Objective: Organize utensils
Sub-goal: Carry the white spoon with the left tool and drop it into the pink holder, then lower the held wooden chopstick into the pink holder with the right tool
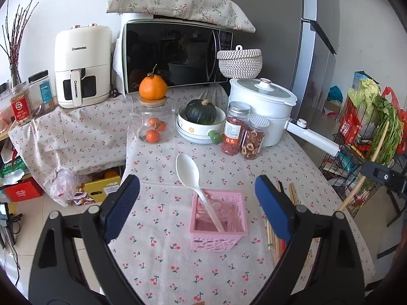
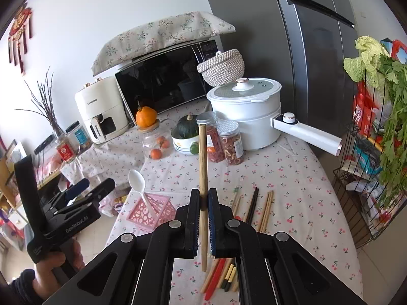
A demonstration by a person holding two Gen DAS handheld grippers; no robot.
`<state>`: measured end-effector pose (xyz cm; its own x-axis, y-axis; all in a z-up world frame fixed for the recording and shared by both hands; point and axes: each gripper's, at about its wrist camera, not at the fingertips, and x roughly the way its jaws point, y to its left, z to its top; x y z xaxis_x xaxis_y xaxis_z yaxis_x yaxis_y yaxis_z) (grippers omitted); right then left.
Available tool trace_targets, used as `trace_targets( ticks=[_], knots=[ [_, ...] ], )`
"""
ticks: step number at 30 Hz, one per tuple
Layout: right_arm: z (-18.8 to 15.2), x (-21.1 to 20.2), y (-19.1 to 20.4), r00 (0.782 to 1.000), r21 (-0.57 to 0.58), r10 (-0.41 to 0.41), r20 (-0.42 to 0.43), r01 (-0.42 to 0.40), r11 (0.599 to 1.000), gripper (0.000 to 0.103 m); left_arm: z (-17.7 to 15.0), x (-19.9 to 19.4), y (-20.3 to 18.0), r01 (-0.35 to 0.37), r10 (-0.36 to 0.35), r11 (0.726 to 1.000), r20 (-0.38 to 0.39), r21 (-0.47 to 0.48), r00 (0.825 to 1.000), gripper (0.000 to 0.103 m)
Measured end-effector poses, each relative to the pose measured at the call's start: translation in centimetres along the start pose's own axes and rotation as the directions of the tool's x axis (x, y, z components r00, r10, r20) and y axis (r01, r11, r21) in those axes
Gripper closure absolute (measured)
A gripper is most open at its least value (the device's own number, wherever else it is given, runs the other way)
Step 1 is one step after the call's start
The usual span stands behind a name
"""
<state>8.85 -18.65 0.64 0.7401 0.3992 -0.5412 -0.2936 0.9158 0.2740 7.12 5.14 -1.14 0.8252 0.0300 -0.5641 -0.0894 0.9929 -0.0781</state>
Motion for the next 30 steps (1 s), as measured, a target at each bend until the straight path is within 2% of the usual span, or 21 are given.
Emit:
trace_targets(
  ticks=[5, 15, 19, 25, 30],
  knots=[
    [0.7, -1.0, 1.7, 0.996, -0.004, 0.036, 0.084, -0.035, 0.999, 0.097, -0.9, -1.0, 1.2, -0.005, 0.000, 0.999, -0.098, -0.052, 0.995, 0.006],
    [2.6, -1.2, 7.0, 0.972, -0.080, 0.086, 0.219, -0.070, 0.994, 0.097, -2.6, -1.3, 2.2, -0.002, -0.002, 1.000, -0.229, -0.017, 0.974, 0.006],
    [3.4, 0.1, 8.9, 0.968, -0.109, 0.100, 0.231, -0.076, 0.991, 0.097, -3.2, -0.6, 3.2, 0.018, -0.027, 0.999, -0.305, -0.032, 0.952, 0.006],
    [3.4, 2.9, 11.3, 0.968, -0.157, 0.114, 0.222, -0.080, 0.984, 0.097, -4.9, 0.7, 4.7, 0.053, -0.097, 0.992, -0.432, -0.112, 0.897, 0.006],
    [2.5, 5.1, 11.9, 0.977, -0.174, 0.097, 0.191, -0.064, 0.983, 0.097, -6.0, 1.1, 5.2, 0.044, -0.093, 0.993, -0.474, -0.114, 0.876, 0.006]
  ],
)
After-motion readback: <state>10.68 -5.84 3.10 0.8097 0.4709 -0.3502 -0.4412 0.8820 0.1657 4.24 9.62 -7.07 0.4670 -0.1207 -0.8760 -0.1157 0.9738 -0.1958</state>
